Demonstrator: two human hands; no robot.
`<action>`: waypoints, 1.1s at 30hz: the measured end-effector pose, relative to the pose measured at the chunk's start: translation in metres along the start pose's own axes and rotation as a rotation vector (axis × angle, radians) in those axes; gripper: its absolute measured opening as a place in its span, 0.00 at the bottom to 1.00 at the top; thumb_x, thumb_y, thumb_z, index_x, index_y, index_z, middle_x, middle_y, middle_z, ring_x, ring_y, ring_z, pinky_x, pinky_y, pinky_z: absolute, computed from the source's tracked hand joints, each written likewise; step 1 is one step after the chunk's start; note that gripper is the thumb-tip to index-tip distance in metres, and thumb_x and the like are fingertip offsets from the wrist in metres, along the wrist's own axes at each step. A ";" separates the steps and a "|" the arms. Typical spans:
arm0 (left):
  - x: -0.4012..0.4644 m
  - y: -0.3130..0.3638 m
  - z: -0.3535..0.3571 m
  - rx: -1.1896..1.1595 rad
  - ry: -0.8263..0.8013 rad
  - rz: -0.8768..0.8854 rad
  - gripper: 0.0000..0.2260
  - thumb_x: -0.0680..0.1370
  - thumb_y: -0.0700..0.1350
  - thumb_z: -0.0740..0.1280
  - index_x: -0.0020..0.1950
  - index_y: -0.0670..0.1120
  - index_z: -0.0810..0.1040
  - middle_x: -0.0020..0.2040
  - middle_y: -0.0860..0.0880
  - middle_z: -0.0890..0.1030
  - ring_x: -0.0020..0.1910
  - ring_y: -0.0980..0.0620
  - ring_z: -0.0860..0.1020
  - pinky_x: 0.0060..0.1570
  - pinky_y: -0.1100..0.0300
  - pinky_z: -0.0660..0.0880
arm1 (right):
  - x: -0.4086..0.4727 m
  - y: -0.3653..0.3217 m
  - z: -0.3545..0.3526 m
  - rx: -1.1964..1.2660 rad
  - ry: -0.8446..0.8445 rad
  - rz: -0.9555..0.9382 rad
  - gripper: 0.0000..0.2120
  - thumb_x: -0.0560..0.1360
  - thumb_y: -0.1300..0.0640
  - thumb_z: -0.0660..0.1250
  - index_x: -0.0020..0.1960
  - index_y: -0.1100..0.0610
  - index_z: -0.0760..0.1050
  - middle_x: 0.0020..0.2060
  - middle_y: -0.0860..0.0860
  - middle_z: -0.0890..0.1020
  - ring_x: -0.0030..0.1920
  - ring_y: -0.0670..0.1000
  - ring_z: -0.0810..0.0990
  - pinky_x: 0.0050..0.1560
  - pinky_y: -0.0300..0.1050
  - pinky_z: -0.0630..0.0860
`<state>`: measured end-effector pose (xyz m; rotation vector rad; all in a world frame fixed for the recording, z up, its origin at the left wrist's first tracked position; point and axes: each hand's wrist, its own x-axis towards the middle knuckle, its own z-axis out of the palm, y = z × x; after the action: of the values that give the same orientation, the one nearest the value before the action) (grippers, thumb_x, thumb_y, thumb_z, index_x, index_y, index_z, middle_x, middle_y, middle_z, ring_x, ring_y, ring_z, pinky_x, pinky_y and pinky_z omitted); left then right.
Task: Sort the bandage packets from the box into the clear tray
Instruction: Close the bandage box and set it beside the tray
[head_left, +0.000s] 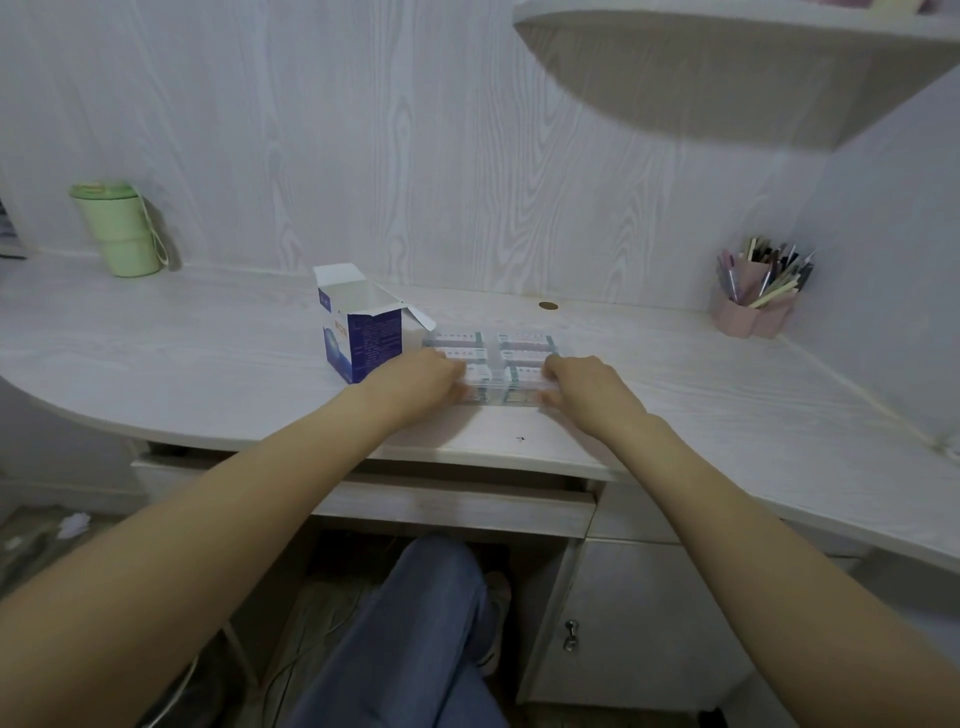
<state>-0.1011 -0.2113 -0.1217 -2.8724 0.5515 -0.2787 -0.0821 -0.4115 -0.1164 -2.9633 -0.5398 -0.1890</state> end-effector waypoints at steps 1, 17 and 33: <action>0.000 0.000 -0.001 0.009 -0.007 0.002 0.13 0.83 0.42 0.55 0.65 0.43 0.72 0.63 0.44 0.74 0.58 0.46 0.75 0.45 0.63 0.65 | 0.001 0.000 -0.001 -0.012 -0.012 -0.002 0.12 0.79 0.54 0.61 0.58 0.60 0.72 0.50 0.57 0.78 0.43 0.53 0.72 0.44 0.45 0.69; 0.015 0.008 -0.010 0.070 -0.045 -0.135 0.08 0.79 0.35 0.59 0.53 0.39 0.77 0.44 0.42 0.76 0.33 0.50 0.72 0.37 0.58 0.70 | 0.011 0.000 0.011 -0.171 0.104 -0.029 0.12 0.75 0.60 0.65 0.58 0.58 0.73 0.52 0.55 0.78 0.49 0.55 0.76 0.42 0.44 0.67; 0.019 0.012 -0.013 0.057 -0.057 -0.117 0.08 0.78 0.32 0.58 0.51 0.38 0.76 0.45 0.42 0.75 0.35 0.48 0.72 0.35 0.59 0.68 | 0.023 0.000 0.018 -0.361 0.134 -0.071 0.08 0.75 0.62 0.64 0.52 0.60 0.77 0.50 0.56 0.79 0.48 0.56 0.78 0.40 0.44 0.68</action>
<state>-0.0906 -0.2319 -0.1089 -2.8522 0.3603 -0.2259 -0.0594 -0.4010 -0.1304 -3.2435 -0.6562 -0.5414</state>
